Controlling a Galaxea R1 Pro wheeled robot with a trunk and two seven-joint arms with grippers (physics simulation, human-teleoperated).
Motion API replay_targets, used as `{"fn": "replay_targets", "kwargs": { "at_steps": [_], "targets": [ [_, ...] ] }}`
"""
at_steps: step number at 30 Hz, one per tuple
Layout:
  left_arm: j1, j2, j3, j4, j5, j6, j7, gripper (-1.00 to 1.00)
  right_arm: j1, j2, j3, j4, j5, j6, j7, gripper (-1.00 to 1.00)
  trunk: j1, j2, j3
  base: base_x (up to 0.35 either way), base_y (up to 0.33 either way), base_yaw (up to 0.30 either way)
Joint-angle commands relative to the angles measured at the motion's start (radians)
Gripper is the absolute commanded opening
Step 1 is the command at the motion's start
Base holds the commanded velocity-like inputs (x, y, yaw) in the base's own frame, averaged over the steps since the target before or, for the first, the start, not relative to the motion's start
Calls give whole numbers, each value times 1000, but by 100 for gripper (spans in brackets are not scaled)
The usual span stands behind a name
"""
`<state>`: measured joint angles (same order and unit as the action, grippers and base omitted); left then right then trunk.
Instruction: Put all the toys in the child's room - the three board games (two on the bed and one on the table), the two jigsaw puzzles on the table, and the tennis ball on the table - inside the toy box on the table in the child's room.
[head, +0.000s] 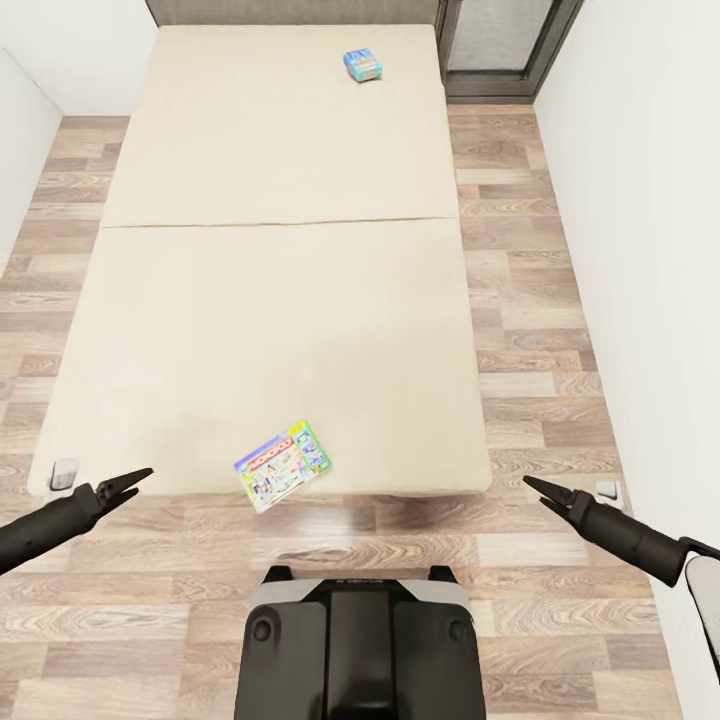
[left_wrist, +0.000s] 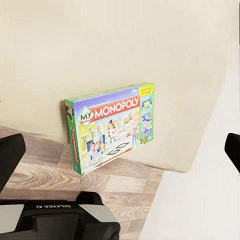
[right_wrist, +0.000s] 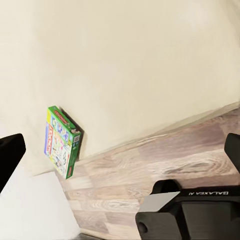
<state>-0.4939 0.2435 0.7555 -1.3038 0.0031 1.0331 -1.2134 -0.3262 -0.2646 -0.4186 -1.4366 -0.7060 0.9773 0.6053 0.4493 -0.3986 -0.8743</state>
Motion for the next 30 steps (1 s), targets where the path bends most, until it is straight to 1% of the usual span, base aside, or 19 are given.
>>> {"fn": "replay_targets", "kwargs": {
  "at_steps": [1, 19, 30],
  "targets": [
    [0, 0, 5, 0, 0, 10, -4, 100, -1, 1, -2, 1, 4, 0, 6, 100, 1, -1, 1, 0, 11, -4],
    [0, 0, 11, 0, 3, 10, -11, 100, -1, 3, -2, 4, 3, -11, 8, 100, 1, -1, 29, -1, 40, -1],
    [0, 0, 11, 0, 3, 10, -11, 100, -1, 4, -1, 3, 3, -11, 9, 100, 1, -1, 47, -80, 23, 0]
  ]
}}
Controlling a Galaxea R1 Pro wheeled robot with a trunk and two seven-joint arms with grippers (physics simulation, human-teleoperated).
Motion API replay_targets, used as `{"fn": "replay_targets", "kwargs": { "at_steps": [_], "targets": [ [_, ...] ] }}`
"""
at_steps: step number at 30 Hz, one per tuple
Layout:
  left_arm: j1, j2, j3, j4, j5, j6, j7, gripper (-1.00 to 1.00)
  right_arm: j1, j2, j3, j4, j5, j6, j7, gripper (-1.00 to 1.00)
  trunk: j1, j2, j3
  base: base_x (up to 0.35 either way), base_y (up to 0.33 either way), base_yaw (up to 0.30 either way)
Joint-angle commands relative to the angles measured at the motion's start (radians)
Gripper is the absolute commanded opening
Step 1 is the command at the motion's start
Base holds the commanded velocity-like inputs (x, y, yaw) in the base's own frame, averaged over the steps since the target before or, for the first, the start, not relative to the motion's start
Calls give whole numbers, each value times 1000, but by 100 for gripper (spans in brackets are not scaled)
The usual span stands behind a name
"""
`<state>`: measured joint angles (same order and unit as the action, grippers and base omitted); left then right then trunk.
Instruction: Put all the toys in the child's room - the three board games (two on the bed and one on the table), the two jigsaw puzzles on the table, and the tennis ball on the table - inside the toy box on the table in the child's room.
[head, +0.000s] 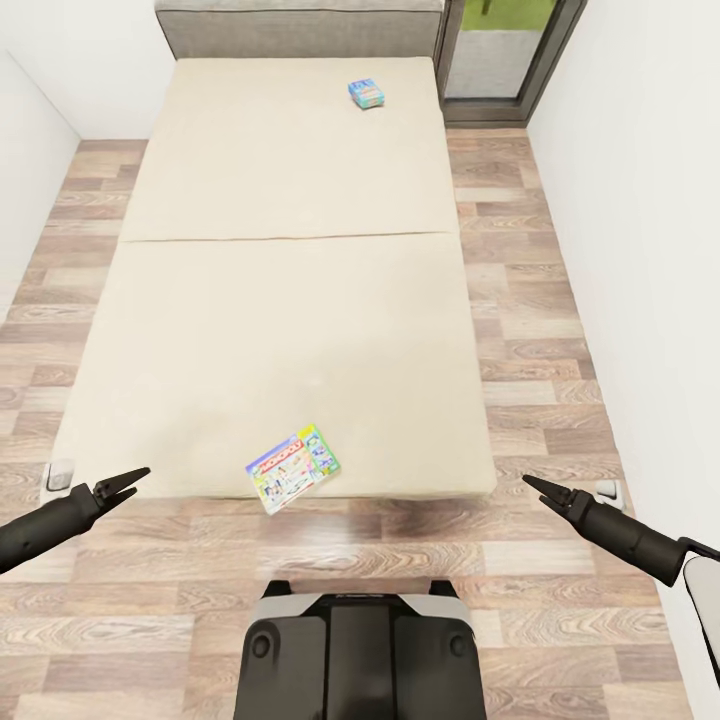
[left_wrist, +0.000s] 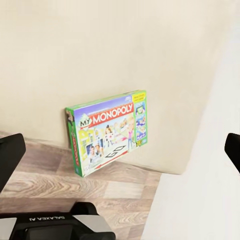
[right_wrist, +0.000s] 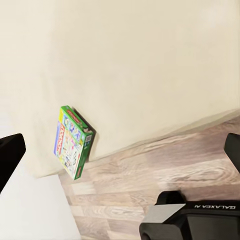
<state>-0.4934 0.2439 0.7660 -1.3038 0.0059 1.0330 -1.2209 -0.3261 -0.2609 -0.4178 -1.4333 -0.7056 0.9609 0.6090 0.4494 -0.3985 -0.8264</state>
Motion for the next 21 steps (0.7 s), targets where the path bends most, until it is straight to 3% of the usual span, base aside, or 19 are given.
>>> {"fn": "replay_targets", "kwargs": {
  "at_steps": [1, 21],
  "targets": [
    [-1, 0, 1, 0, 0, 10, -3, 100, -1, 0, -1, 0, 3, 6, 5, 100, 1, -1, 1, -31, 14, 0],
    [1, 0, 2, 0, 0, 11, -5, 100, -1, 0, -2, -3, 3, 6, 6, 100, 1, -1, 33, -14, 30, 0]
  ]
}}
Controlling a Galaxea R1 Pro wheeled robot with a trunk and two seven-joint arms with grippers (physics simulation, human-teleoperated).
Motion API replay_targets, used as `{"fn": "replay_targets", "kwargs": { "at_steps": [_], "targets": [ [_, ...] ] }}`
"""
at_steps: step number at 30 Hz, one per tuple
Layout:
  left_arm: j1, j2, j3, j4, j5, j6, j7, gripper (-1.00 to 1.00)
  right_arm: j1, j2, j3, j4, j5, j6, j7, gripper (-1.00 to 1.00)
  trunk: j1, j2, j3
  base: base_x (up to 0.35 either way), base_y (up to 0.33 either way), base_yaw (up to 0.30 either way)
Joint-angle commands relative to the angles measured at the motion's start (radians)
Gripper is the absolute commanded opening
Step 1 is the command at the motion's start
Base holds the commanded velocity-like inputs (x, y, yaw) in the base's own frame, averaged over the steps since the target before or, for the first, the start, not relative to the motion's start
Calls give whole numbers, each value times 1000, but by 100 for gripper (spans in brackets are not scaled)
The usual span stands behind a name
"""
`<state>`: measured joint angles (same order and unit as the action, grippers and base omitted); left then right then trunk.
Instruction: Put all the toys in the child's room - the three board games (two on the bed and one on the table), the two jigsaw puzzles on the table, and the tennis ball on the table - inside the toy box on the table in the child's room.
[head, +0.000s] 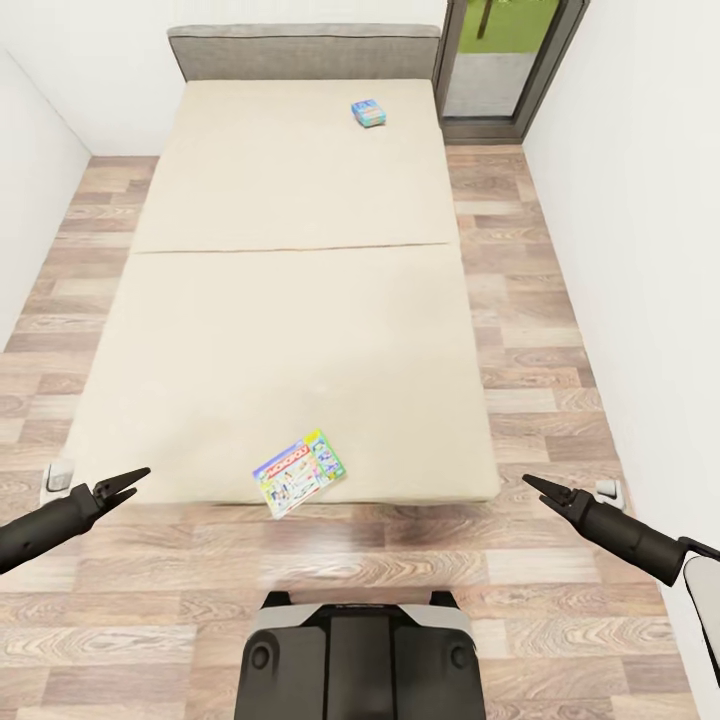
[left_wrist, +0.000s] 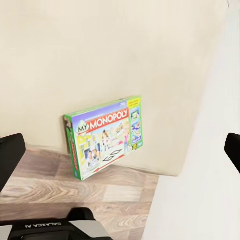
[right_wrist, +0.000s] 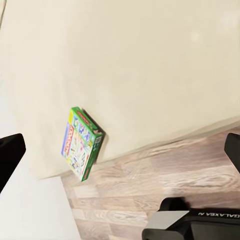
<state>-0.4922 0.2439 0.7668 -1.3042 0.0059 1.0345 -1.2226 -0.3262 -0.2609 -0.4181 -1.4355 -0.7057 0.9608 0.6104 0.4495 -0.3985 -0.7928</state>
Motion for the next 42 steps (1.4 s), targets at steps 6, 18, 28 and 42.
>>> {"fn": "replay_targets", "kwargs": {
  "at_steps": [6, 18, 28, 42],
  "targets": [
    [0, 0, 1, 0, -2, 10, -22, 100, -1, 0, -1, -3, 3, 5, 5, 100, 0, -1, 9, -42, 123, 0],
    [0, 0, 1, 0, -3, 10, -35, 100, -1, 0, -1, -4, 3, 4, 5, 100, 0, -1, 28, -3, 63, 0],
    [0, 0, 0, 0, -3, 9, -35, 100, -1, 0, -1, -4, 3, 4, 5, 100, 0, -1, 44, 0, 49, 0],
    [0, 0, 1, 0, -3, 9, -35, 100, -1, 0, -1, -5, 3, 4, 5, 100, 0, -1, 67, 0, 103, 0]
  ]
}}
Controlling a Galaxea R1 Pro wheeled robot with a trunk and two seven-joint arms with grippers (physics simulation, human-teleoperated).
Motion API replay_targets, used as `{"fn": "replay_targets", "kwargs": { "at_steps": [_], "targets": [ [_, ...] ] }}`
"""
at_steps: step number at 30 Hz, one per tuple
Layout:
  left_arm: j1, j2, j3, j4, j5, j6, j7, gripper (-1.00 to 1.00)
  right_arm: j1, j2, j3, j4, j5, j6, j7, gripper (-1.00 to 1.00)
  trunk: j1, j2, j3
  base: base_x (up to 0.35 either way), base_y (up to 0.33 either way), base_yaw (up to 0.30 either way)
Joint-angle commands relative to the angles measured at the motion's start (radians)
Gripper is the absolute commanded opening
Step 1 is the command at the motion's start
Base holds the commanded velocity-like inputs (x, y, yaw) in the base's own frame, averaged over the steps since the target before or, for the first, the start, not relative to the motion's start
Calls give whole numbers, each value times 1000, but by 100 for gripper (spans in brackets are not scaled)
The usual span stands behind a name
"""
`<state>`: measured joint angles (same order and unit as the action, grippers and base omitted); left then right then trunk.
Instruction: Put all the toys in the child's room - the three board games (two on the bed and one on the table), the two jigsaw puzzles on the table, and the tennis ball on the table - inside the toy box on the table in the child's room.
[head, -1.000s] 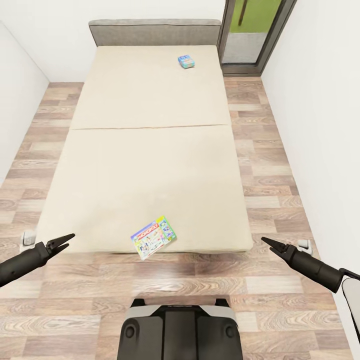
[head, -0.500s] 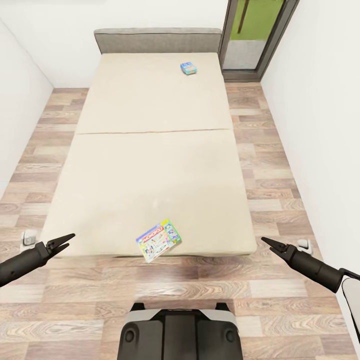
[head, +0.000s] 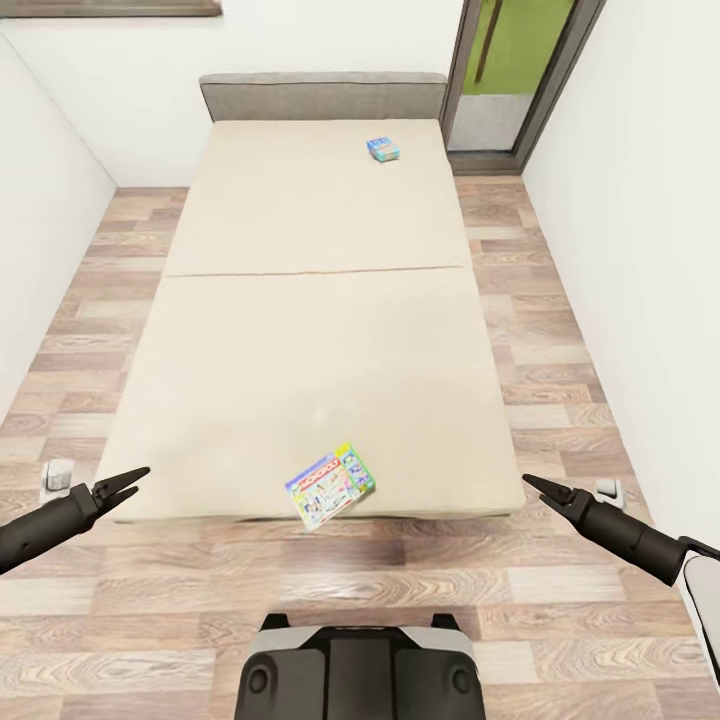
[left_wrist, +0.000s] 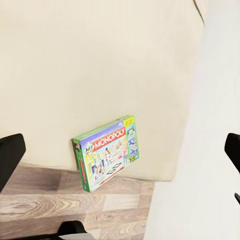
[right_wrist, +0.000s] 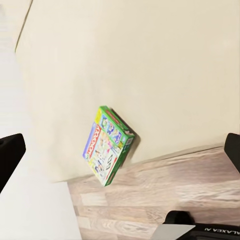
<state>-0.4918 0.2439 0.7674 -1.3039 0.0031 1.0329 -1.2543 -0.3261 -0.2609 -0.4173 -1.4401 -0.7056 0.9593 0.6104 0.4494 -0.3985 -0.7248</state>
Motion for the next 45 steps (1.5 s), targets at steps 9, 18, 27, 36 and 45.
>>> {"fn": "replay_targets", "kwargs": {
  "at_steps": [9, 18, 27, 36, 45],
  "targets": [
    [-1, 0, 1, 0, 0, 10, -4, 100, -1, 0, 0, 0, 3, 5, 5, 100, 1, -1, 14, -2, 21, 0],
    [-1, 0, 0, 0, 1, 10, -4, 100, -1, 0, 0, -1, 3, 4, 5, 100, 1, -1, 28, -24, 1, 0],
    [-1, 0, 1, 0, 1, 10, -4, 100, -1, 9, -1, -3, 6, 4, 5, 100, 1, -1, 43, -1, 0, 0],
    [-1, 0, 1, 0, 1, 10, -4, 100, -1, 9, -1, 1, 8, 4, 5, 100, 1, -1, 58, 0, 0, 0],
    [-1, 0, 0, 0, 2, 10, -4, 100, -1, 8, -1, -2, 4, 4, 5, 100, 1, -1, 70, 0, 0, 0]
  ]
}}
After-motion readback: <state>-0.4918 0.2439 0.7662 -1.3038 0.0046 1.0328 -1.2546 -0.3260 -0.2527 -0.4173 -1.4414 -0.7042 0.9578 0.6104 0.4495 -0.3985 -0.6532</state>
